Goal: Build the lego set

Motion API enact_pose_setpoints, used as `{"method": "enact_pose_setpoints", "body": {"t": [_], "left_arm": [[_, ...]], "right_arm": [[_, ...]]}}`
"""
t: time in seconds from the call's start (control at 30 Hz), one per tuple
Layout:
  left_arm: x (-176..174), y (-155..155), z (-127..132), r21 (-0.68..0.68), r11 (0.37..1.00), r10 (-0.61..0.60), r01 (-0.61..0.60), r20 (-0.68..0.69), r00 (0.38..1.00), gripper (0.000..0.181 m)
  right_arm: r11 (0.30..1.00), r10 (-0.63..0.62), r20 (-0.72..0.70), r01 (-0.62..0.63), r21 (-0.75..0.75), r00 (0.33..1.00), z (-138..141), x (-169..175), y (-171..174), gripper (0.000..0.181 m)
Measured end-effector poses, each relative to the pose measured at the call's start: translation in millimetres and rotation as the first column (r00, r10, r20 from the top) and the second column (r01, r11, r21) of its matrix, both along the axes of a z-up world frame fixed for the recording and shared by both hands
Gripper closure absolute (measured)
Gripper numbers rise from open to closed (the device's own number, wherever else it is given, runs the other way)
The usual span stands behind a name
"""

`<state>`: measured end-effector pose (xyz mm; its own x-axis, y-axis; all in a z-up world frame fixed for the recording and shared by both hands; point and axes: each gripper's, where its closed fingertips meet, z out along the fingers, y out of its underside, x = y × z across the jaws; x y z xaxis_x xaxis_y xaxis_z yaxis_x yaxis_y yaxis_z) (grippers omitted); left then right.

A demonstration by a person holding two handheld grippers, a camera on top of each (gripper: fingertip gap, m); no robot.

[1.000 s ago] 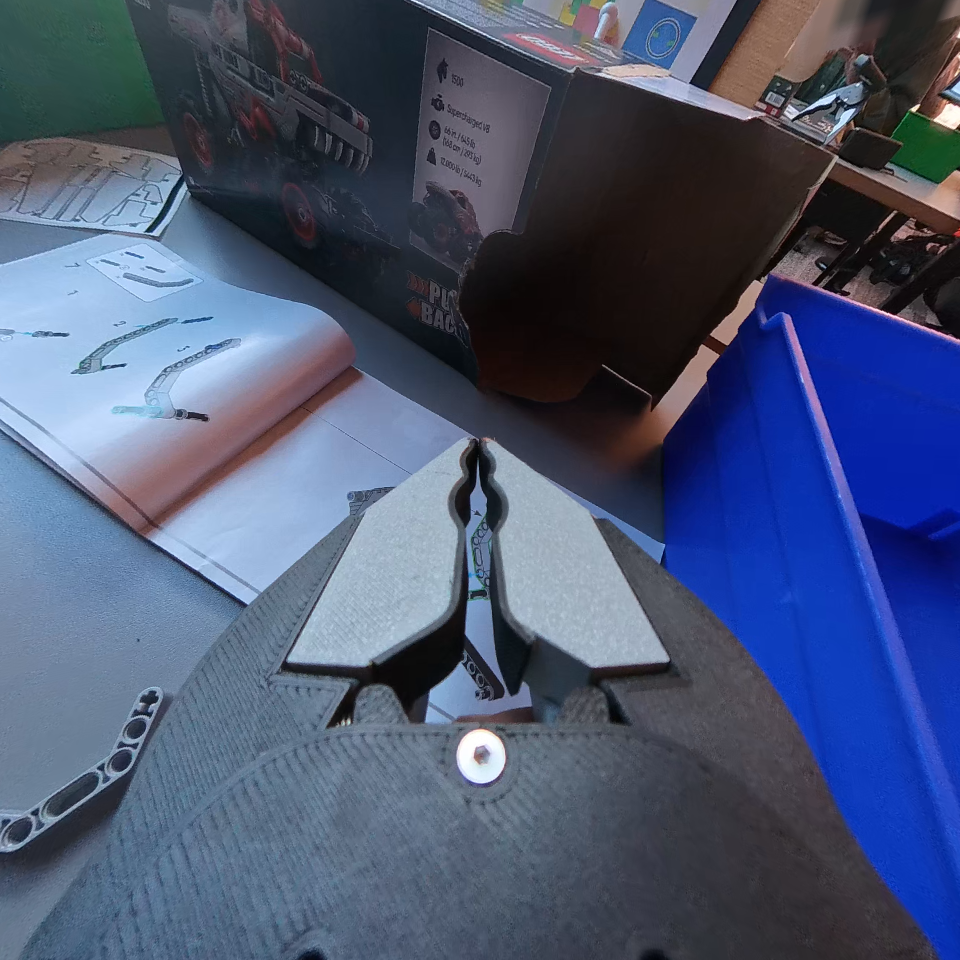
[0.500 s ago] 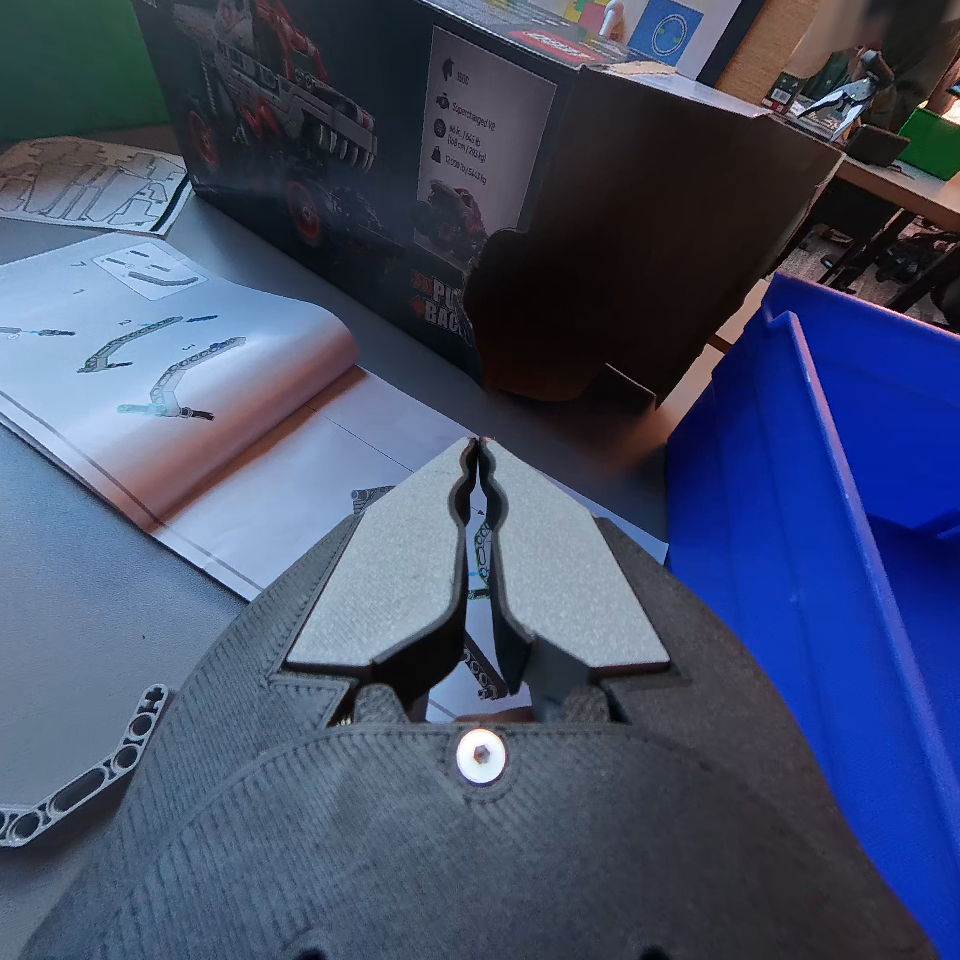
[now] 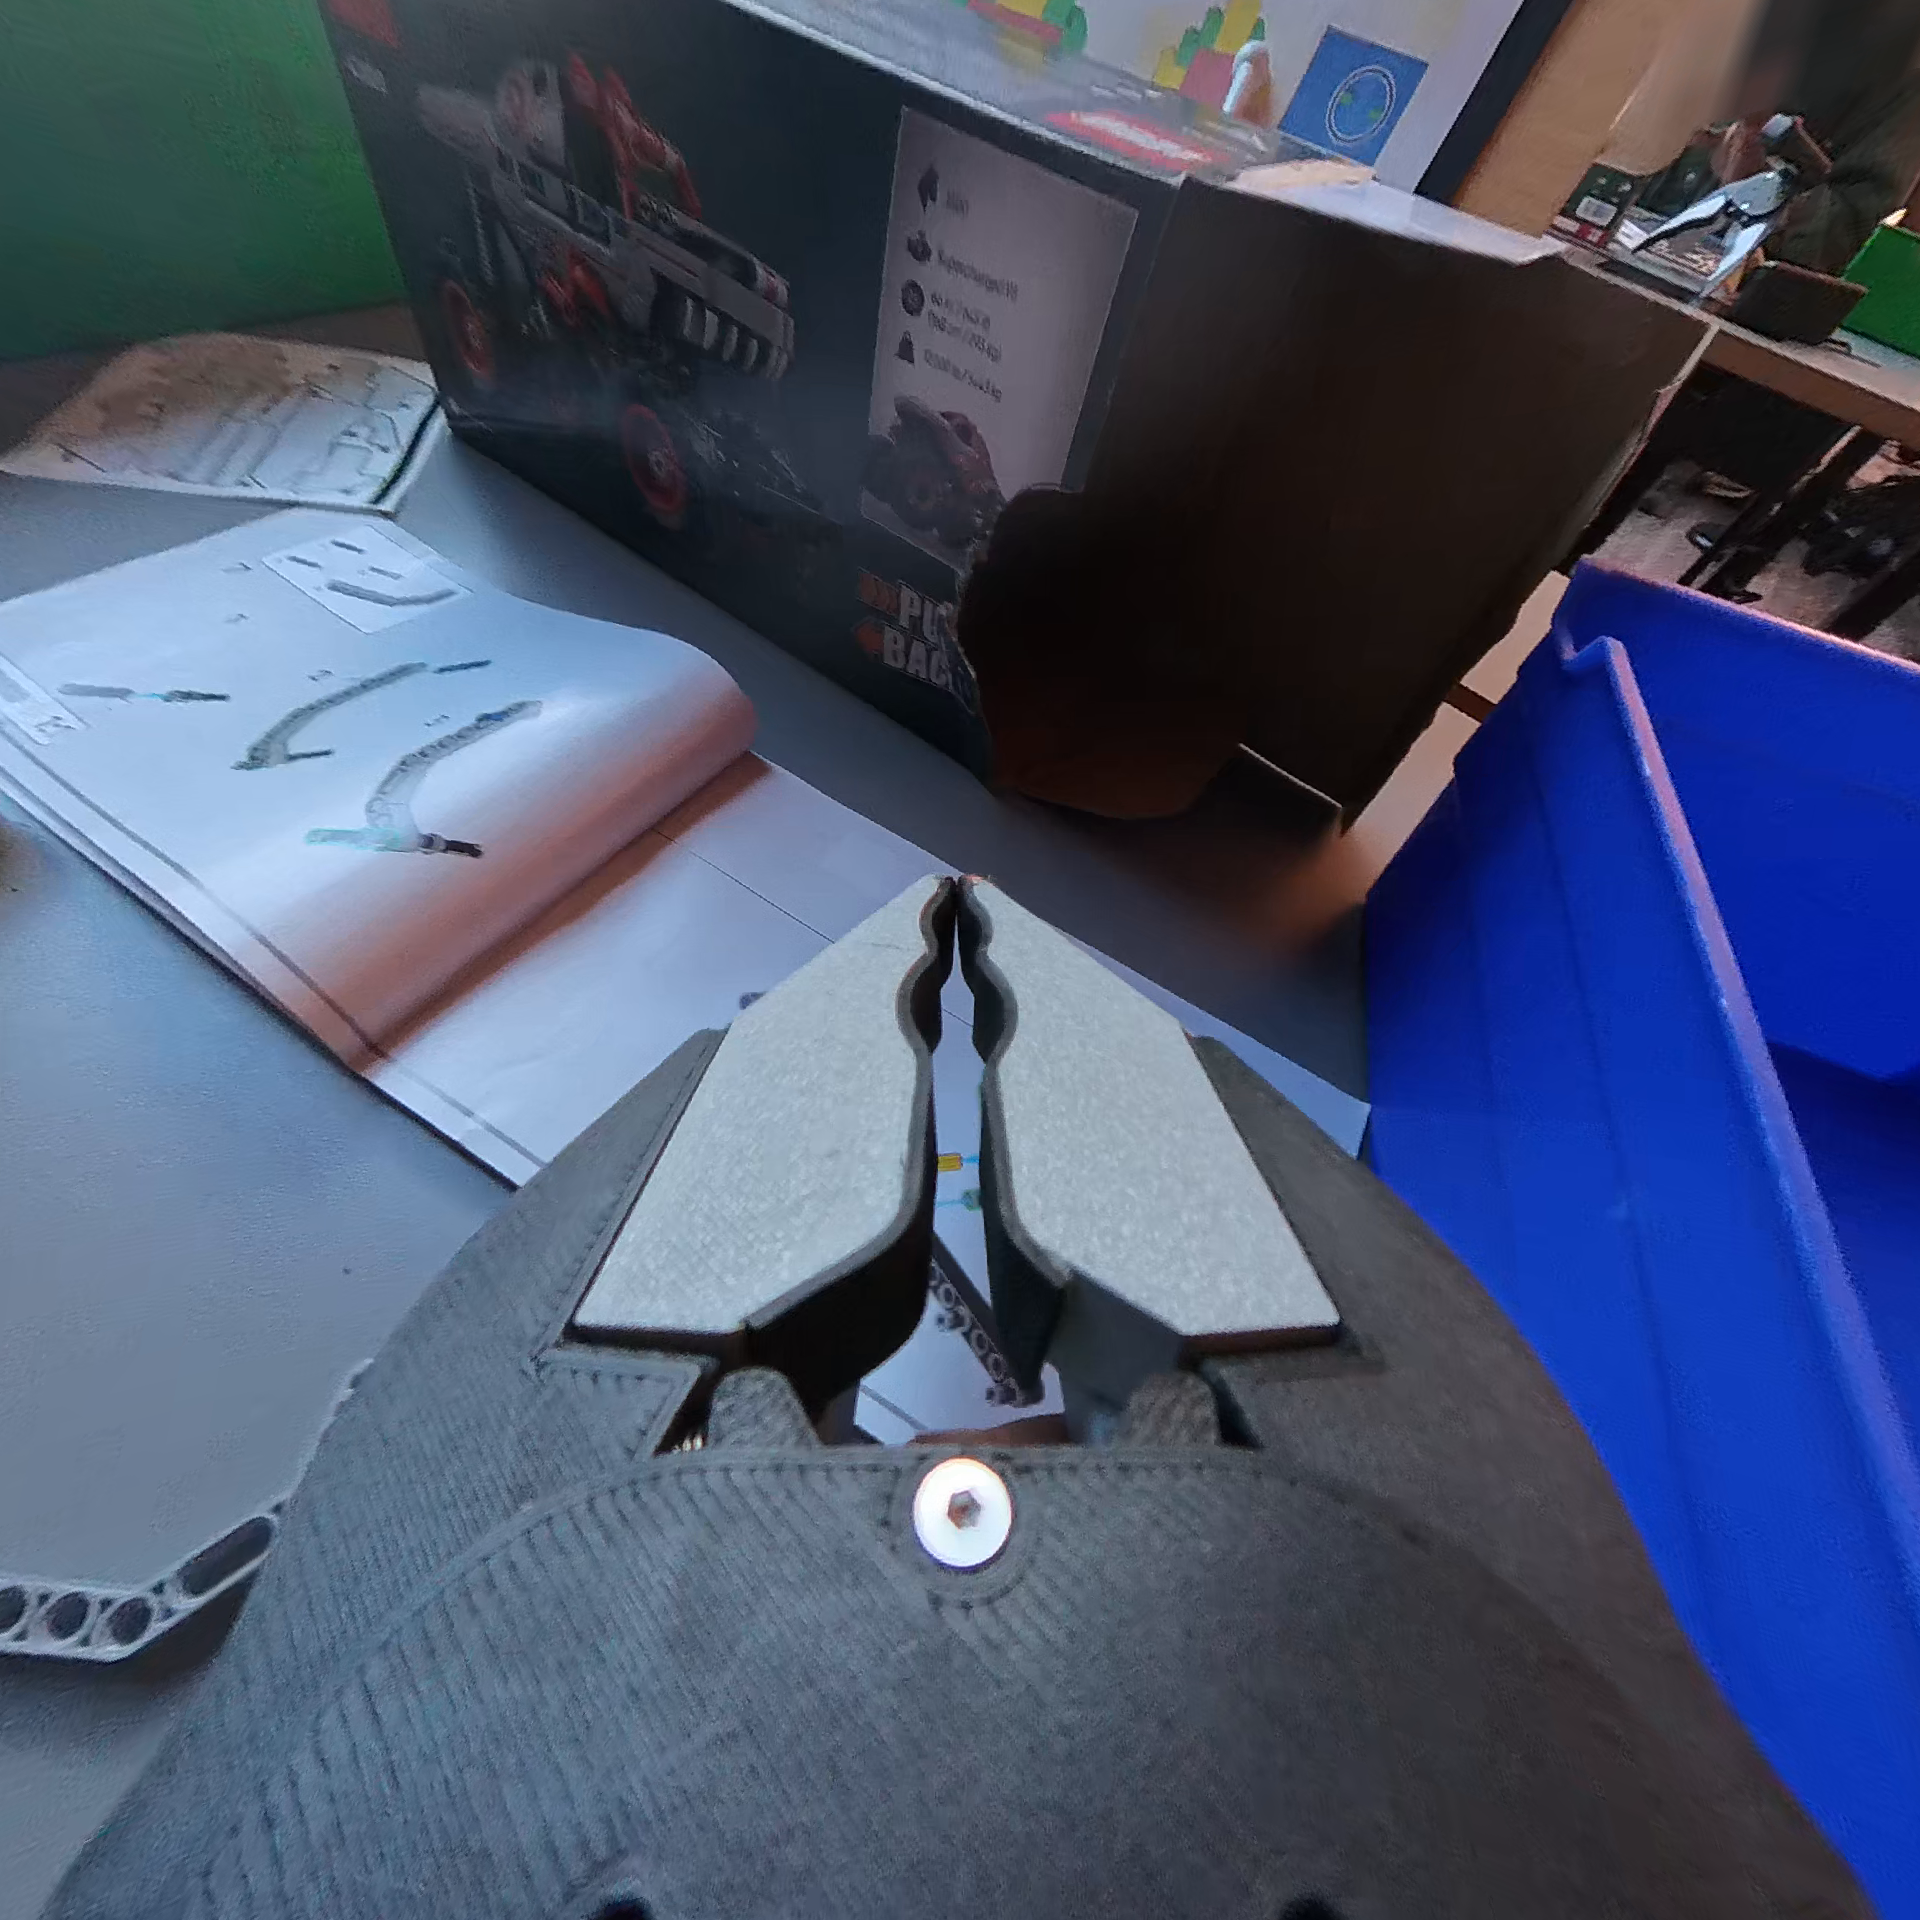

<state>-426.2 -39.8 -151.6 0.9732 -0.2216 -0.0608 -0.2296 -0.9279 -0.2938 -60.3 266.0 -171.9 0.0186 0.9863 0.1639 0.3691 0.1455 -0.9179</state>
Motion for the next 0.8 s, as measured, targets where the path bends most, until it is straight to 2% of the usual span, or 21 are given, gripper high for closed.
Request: {"method": "enact_pose_setpoints", "body": {"t": [0.07,0.2,0.37,0.47,0.57,0.67,0.73,0.8], "left_arm": [[18.8,5.4,23.4,0.083,0.989,0.104,-0.121,0.183,0.978,0.179],[42.7,4.5,51.2,0.166,0.947,0.218,-0.274,0.296,0.93,0.179],[111.7,15.6,97.6,0.401,0.88,0.099,-0.256,0.372,0.923,0.179],[177.9,19.8,113.0,0.524,0.839,-0.041,-0.145,0.327,0.944,0.179],[243.2,20.4,94.7,0.546,0.838,-0.145,-0.002,0.226,0.963,0.179],[299.6,22.2,61.3,0.525,0.846,-0.238,0.094,0.214,0.947,0.179],[315.1,24.4,28.2,0.468,0.87,-0.257,0.153,0.166,0.952,0.179],[325.4,21.5,-10.7,0.354,0.913,-0.278,0.204,0.172,0.945,0.179]], "right_arm": [[1.0,0.006,-0.011,-0.006,-0.011,1.0,2.3,0.2,-2.3,0.181],[1.0,0.02,-0.044,-0.021,-0.012,0.999,12.8,1.3,-8.8,0.181],[0.999,0.041,-0.104,-0.041,-0.002,0.994,30.9,4.8,-20.4,0.181],[0.999,0.051,-0.122,-0.052,0.0,0.991,36.3,6.5,-26.4,0.181],[0.998,0.064,-0.134,-0.064,0.005,0.989,40.3,6.7,-32.0,0.181],[0.997,0.072,-0.139,-0.071,0.012,0.988,42.5,6.7,-34.8,0.181],[0.997,0.075,-0.137,-0.073,0.013,0.988,42.4,6.4,-35.2,0.181],[0.997,0.077,-0.132,-0.077,0.007,0.988,41.0,5.7,-35.3,0.181]]}}
